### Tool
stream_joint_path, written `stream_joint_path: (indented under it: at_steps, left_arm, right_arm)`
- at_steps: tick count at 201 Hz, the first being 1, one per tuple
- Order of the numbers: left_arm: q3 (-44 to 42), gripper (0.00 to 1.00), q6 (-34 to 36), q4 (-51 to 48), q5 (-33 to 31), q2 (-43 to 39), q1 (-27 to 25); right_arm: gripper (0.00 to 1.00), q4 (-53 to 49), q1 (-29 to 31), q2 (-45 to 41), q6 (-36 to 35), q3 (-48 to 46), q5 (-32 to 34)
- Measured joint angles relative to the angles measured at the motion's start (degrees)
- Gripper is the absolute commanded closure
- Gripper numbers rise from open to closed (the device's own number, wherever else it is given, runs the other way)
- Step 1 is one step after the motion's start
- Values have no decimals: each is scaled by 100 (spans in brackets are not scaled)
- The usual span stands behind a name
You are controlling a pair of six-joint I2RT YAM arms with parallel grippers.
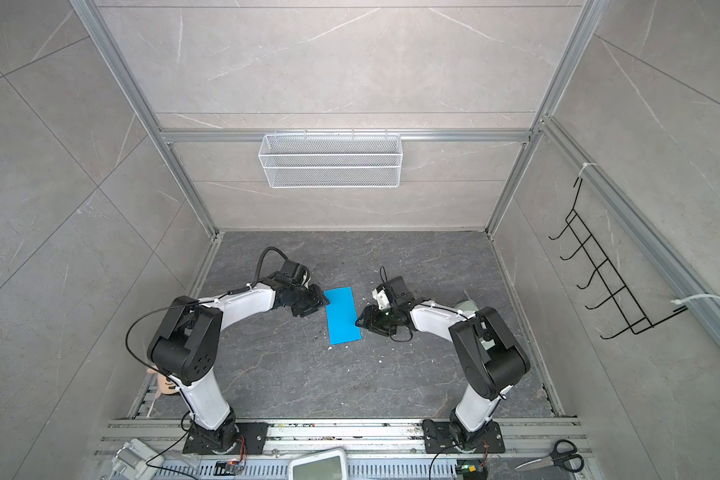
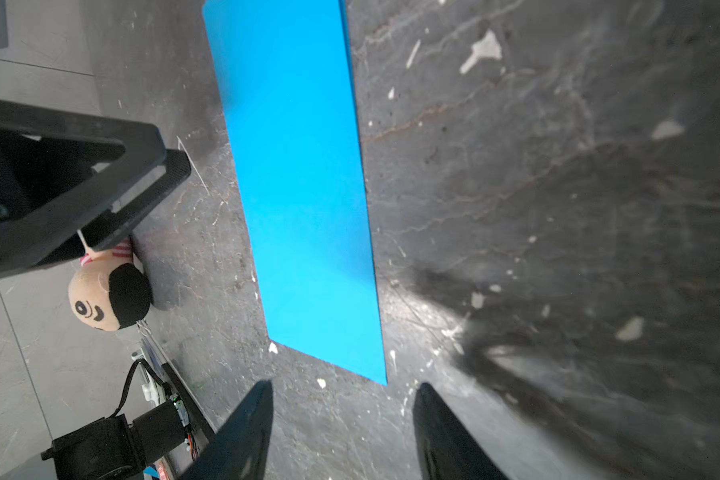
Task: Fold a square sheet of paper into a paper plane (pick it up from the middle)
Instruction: 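Close the left gripper on the strip's end while the right gripper hovers beside it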
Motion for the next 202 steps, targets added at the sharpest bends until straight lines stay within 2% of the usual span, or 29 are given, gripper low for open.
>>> stream_joint_path:
  at_steps: [31, 61, 202]
  left_arm:
    - [-15, 67, -173, 203, 146, 37, -332]
    - [-22, 72, -269, 232, 179, 262, -466]
    - [-103, 72, -304, 81, -31, 470, -428]
  right_arm:
    - [41, 122, 4, 28, 20, 0, -42]
    - [42, 166, 4, 197, 17, 0, -146]
    - [49, -52, 4, 734, -361, 317, -699]
